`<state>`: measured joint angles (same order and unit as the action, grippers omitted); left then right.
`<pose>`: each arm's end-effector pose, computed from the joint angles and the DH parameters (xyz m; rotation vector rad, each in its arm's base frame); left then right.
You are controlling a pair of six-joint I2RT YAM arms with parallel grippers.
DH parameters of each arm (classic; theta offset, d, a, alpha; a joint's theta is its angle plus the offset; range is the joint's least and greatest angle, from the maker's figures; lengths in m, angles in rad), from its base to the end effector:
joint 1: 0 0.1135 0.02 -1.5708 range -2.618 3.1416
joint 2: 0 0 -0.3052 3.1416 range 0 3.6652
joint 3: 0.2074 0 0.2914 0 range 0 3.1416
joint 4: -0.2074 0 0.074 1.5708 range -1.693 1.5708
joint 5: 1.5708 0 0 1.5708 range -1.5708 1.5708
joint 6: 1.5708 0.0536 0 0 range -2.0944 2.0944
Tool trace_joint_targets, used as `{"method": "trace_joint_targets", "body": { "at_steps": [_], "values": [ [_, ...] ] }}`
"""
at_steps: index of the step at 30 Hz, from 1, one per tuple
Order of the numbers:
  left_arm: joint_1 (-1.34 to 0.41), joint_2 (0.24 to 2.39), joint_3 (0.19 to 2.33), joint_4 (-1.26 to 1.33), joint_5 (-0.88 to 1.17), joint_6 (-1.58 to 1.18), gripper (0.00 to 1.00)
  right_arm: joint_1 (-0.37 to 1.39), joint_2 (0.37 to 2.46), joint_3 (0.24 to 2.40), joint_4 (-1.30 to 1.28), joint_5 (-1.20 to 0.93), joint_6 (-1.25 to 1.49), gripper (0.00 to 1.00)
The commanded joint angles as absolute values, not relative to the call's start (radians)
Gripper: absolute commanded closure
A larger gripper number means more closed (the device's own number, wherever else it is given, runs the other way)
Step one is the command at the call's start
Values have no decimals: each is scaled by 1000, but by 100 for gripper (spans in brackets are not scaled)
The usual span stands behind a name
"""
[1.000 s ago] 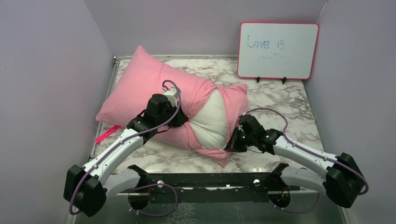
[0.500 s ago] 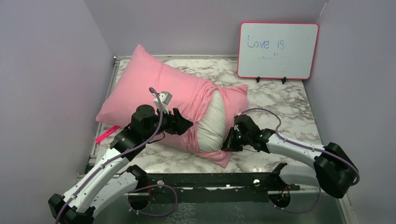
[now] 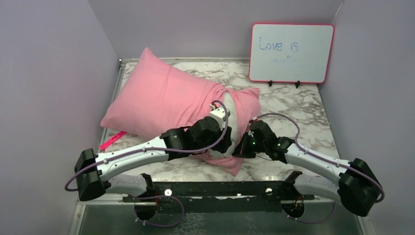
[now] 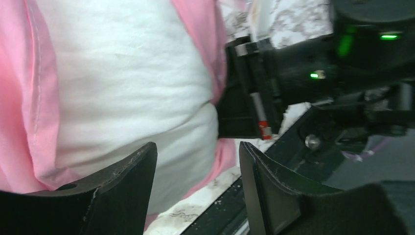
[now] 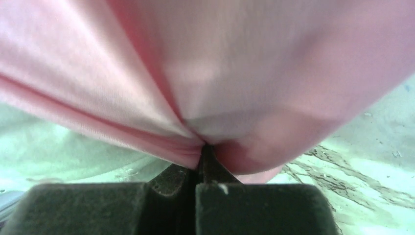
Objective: Remove the pillowcase from the pillow
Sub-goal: Remove the pillow from the pillowcase.
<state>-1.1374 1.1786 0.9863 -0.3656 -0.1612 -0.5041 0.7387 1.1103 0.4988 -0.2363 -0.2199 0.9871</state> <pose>0.1348 -0.2708 0.3327 0.5980 2.1450 -0.7804 0.1665 0.1675 0.1776 0.2202 2.6634 0.9587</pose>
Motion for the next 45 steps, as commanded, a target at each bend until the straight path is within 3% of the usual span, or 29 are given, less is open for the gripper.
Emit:
{"method": "trace_joint_targets", "body": {
  "at_steps": [1, 10, 15, 19, 25, 30, 31, 36, 45],
  "values": [
    [-1171, 1235, 997, -394, -297, -526, 35, 744, 1053, 462, -248, -156, 1047, 100],
    [-1244, 1376, 968, -410, -288, -620, 30, 744, 966, 400, -222, -117, 1108, 100],
    [-1251, 1454, 982, -488, -383, -668, 31, 744, 966, 402, -241, -112, 1109, 100],
    [-1252, 1514, 987, -532, -500, -678, 39, 744, 961, 401, -255, -106, 1105, 100],
    [-1248, 1665, 1034, -530, -449, -582, 55, 745, 941, 411, -277, -91, 1094, 100],
    [-1218, 1675, 1011, -444, -358, -553, 98, 745, 926, 451, -364, -43, 1072, 100],
    [-1209, 1665, 1000, -422, -342, -549, 100, 744, 923, 457, -379, -32, 1066, 100],
    [-1145, 1598, 974, -374, -323, -518, 100, 744, 925, 492, -481, -22, 998, 100],
    [-992, 1452, 994, -331, -320, -454, 100, 744, 865, 472, -567, -220, 885, 94]
  ]
}}
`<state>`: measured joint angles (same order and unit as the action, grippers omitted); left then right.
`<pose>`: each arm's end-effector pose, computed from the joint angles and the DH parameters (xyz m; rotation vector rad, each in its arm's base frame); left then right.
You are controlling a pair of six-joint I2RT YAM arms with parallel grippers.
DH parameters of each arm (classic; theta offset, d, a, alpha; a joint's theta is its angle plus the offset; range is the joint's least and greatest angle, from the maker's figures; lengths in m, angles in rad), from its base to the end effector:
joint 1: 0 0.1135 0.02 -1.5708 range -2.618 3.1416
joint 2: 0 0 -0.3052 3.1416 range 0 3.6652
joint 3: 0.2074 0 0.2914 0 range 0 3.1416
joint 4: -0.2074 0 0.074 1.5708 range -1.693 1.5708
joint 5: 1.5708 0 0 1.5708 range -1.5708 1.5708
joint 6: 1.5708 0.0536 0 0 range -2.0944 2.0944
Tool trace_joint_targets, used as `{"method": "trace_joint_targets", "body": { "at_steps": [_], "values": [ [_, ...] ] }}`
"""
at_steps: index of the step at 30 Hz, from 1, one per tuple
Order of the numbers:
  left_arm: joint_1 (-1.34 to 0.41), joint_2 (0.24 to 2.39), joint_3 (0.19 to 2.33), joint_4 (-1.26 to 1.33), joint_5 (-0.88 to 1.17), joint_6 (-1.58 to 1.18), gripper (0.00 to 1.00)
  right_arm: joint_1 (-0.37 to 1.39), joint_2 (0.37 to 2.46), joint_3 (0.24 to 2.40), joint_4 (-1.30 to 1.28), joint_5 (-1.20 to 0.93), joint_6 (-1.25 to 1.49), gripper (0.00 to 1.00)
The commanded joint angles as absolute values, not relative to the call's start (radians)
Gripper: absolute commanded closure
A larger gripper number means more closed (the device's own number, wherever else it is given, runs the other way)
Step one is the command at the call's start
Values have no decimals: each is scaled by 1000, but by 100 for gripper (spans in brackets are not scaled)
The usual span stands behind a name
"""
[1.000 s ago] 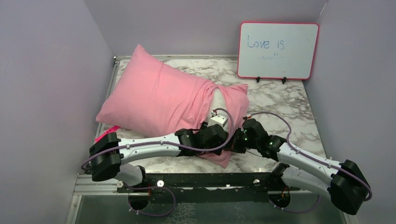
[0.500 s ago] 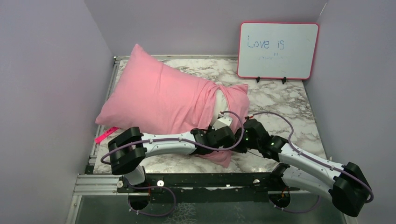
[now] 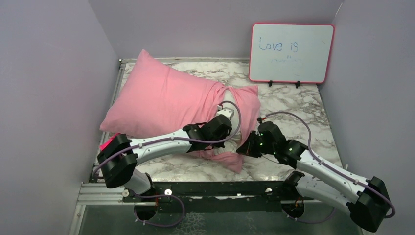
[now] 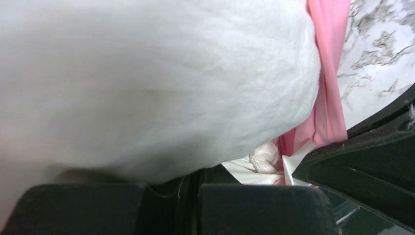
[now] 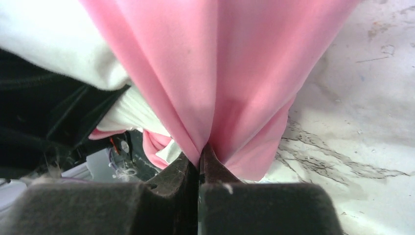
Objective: Remove the pillowcase from the pillow
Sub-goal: Remove the pillow from the pillowcase.
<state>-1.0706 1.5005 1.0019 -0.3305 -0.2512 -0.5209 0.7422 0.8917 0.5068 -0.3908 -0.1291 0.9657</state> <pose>0.1857 -0.3119 0.2414 0.5408 2.3542 -0.4570 0.1471 0.1443 0.2105 0.2164 2.5514 0.9190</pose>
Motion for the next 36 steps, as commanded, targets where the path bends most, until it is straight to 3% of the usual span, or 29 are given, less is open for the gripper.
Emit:
{"method": "trace_joint_targets", "body": {
  "at_steps": [1, 10, 18, 23, 28, 32, 36],
  "values": [
    [-988, 1444, 999, -322, -320, -453, 100, 744, 865, 462, -580, -222, 892, 94],
    [-955, 1395, 1012, -262, -340, -489, 100, 744, 957, 411, -569, -296, 874, 94],
    [-907, 1344, 1012, -248, -309, -481, 100, 744, 1038, 415, -622, -206, 851, 93],
    [-877, 1320, 997, -235, -278, -490, 100, 744, 1006, 362, -511, -234, 895, 93],
    [-871, 1314, 993, -215, -220, -489, 100, 744, 991, 358, -402, -241, 878, 86],
    [-872, 1300, 988, -181, -161, -503, 100, 744, 1111, 401, -375, -166, 833, 82],
    [-871, 1265, 998, -181, -136, -505, 100, 744, 1264, 465, -423, -104, 814, 91]
  ]
}}
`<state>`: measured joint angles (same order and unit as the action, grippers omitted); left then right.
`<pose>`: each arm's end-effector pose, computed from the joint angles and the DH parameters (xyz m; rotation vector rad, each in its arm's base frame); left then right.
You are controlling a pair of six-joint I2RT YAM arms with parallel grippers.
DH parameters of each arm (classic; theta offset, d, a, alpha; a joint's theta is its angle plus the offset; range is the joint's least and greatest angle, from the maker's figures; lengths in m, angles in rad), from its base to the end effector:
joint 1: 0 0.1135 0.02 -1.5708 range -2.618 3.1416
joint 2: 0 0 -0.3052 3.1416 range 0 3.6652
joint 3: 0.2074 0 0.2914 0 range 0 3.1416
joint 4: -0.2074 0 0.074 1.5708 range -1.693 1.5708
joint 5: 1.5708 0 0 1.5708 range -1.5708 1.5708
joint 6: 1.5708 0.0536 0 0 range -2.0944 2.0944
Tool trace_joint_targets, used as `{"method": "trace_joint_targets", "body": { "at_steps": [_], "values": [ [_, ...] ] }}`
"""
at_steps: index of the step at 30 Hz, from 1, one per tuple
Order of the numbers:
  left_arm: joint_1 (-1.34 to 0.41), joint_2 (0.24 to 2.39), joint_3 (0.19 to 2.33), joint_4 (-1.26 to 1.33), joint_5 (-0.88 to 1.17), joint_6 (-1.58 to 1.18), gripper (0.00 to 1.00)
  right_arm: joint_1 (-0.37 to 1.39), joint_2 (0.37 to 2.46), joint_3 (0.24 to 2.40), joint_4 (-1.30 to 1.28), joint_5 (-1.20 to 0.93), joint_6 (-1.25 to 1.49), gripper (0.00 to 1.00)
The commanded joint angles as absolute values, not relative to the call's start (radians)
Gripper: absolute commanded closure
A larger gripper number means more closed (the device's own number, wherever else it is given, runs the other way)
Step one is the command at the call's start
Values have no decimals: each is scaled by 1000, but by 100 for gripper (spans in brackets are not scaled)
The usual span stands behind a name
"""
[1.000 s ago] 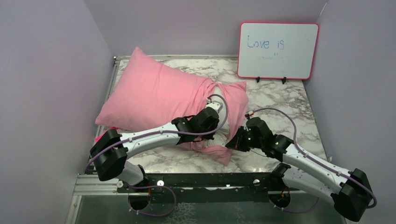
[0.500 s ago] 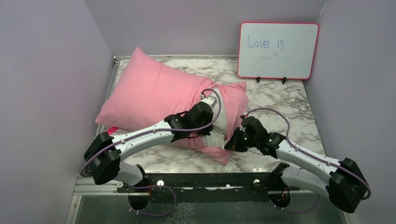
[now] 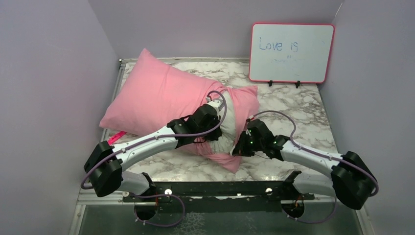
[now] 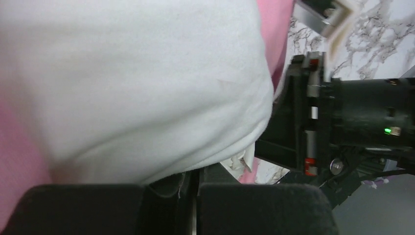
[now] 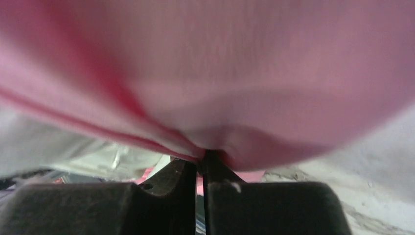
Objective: Remove the pillowcase from the pillow
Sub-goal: Remove the pillow from the pillowcase.
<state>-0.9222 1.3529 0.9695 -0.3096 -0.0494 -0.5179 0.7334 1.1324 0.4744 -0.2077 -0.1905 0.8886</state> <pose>0.2069 -0.2686 0.2790 0.4474 2.3196 -0.6874 0.1677 0.1647 0.1665 0.1126 2.6507 0.8817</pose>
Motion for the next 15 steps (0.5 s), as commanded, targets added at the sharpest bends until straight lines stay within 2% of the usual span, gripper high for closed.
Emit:
{"method": "trace_joint_targets", "body": {
  "at_steps": [1, 4, 8, 15],
  "values": [
    [-871, 1253, 1002, -196, -154, -494, 100, 744, 1278, 466, -423, -102, 820, 92],
    [-862, 1216, 1007, -235, -192, -471, 100, 744, 1249, 448, -412, -97, 827, 92],
    [-839, 1190, 999, -247, -185, -468, 100, 744, 1175, 411, -376, -135, 831, 86],
    [-833, 1216, 962, -195, -14, -472, 100, 744, 1161, 416, -289, -196, 878, 84]
  ]
}}
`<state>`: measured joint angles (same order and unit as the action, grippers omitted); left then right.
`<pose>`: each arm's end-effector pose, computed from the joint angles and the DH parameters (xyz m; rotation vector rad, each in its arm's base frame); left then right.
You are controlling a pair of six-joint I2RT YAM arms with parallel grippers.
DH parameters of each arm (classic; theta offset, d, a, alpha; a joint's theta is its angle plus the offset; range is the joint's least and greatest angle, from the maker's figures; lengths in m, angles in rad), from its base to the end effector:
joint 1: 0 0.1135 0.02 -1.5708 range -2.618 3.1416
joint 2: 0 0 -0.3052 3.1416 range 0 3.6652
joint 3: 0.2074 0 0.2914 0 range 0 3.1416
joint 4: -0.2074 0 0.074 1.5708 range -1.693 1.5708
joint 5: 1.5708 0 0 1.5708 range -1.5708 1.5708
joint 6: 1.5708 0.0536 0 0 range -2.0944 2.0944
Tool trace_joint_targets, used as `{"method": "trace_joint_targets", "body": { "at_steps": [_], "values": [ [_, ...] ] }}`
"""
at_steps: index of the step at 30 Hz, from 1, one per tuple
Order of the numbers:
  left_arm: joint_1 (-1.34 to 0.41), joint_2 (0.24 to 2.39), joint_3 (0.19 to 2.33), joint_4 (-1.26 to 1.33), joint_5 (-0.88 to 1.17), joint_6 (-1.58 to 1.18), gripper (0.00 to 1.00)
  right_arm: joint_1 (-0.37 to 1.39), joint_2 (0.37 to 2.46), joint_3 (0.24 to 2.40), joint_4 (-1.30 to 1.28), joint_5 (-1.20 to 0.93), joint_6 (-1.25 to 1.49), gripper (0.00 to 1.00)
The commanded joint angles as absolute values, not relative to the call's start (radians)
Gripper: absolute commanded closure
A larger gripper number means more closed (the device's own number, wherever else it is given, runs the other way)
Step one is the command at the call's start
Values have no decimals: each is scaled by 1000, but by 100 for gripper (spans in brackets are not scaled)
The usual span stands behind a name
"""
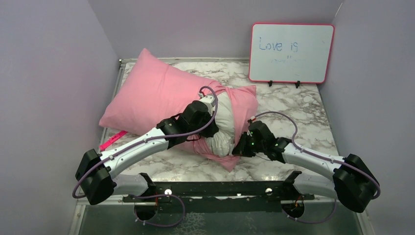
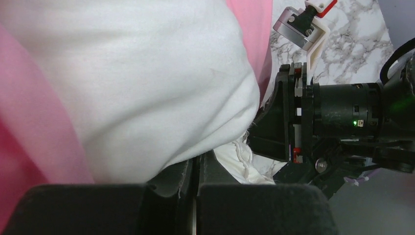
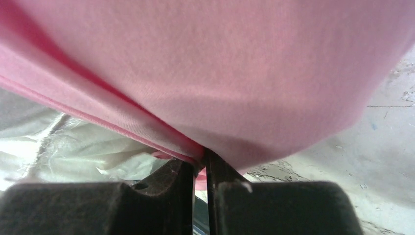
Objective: Remove the pillowcase from the pillow
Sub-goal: Remove the pillow from the pillowcase.
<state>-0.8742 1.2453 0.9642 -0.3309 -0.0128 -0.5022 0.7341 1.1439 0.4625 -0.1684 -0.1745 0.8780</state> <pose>0.2042 -0.2431 0.3079 0.4155 2.2494 -0.7440 0.1694 0.1654 0.1631 0.1025 2.6271 0.8739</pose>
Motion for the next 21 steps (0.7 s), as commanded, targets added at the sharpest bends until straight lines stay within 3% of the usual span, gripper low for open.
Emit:
{"method": "trace_joint_targets", "body": {
  "at_steps": [1, 3, 6, 7, 9, 16, 18, 21],
  "values": [
    [-834, 1215, 951, -186, 13, -472, 100, 744, 1157, 428, -279, -196, 885, 81],
    [-833, 1210, 929, -175, 80, -471, 100, 744, 1127, 443, -237, -208, 917, 77],
    [-839, 1194, 893, -164, 167, -477, 51, 744, 1073, 405, -58, -267, 966, 71],
    [-846, 1185, 880, -161, 184, -475, 39, 744, 1071, 397, -20, -272, 981, 70],
    [-881, 1166, 865, -161, 183, -460, 28, 744, 1098, 415, -13, -258, 998, 71],
    [-1169, 1135, 870, -209, -130, -335, 17, 744, 1231, 452, -10, -296, 1009, 77],
    [-1235, 1148, 871, -223, -176, -308, 3, 744, 1236, 444, 24, -305, 1021, 78],
    [-1309, 1163, 865, -260, -278, -276, 2, 743, 1218, 437, 25, -293, 1026, 78]
  ]
}}
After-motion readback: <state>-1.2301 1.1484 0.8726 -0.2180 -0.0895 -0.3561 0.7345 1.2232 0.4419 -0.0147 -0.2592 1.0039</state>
